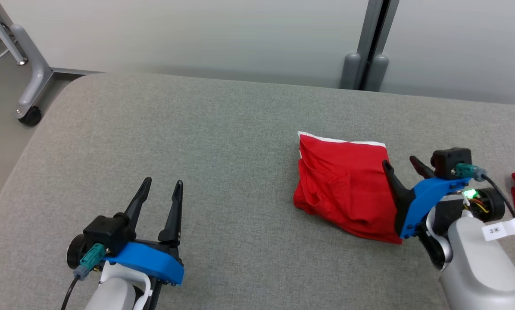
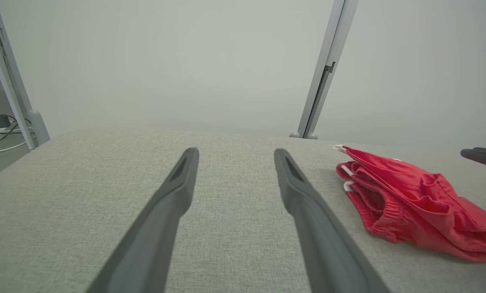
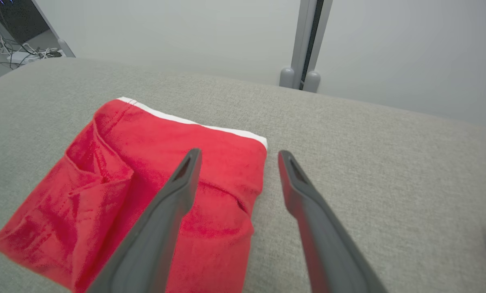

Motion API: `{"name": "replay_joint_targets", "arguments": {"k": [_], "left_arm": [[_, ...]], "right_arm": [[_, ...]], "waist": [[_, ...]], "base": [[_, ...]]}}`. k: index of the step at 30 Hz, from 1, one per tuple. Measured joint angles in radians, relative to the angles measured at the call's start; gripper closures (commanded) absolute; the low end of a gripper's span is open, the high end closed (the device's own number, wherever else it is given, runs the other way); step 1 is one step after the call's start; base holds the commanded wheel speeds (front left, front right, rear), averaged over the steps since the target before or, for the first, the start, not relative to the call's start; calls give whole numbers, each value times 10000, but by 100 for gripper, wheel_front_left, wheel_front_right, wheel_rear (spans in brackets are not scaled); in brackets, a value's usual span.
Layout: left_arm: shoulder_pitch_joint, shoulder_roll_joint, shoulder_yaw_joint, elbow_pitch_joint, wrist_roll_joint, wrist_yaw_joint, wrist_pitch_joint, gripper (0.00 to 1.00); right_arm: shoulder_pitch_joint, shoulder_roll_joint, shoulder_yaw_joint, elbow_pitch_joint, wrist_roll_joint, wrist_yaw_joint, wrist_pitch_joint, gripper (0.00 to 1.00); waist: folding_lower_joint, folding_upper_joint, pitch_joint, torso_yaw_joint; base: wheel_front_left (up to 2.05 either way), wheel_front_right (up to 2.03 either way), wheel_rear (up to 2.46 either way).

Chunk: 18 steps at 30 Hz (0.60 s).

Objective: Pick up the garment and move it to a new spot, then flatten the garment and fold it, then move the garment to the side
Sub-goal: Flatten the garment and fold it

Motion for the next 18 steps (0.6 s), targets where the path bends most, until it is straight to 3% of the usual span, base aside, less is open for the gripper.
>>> {"name": "replay_joint_targets", "arguments": {"k": [1, 2, 8, 18], "left_arm": [[-12, 2, -10, -2, 4, 0, 0, 0], [-41, 2, -23, 2, 8, 0, 0, 0], [-111, 46, -44, 33, 8, -4, 0, 0], [-129, 48, 12, 104, -19, 10, 0, 0]], "right_arm": [[44, 71, 6, 94, -194, 0, -79, 84], [67, 142, 65, 211, -320, 0, -142, 100], [64, 767, 1162, 780, -614, 0, -314, 100], [482, 1016, 5131, -127, 2297, 2, 157, 100]], "waist": [[0, 0, 38, 4], [0, 0, 72, 18], [0, 0, 220, 86], [0, 0, 97, -72]], "base": [[0, 0, 0], [0, 0, 0], [0, 0, 0], [0, 0, 0]]}}
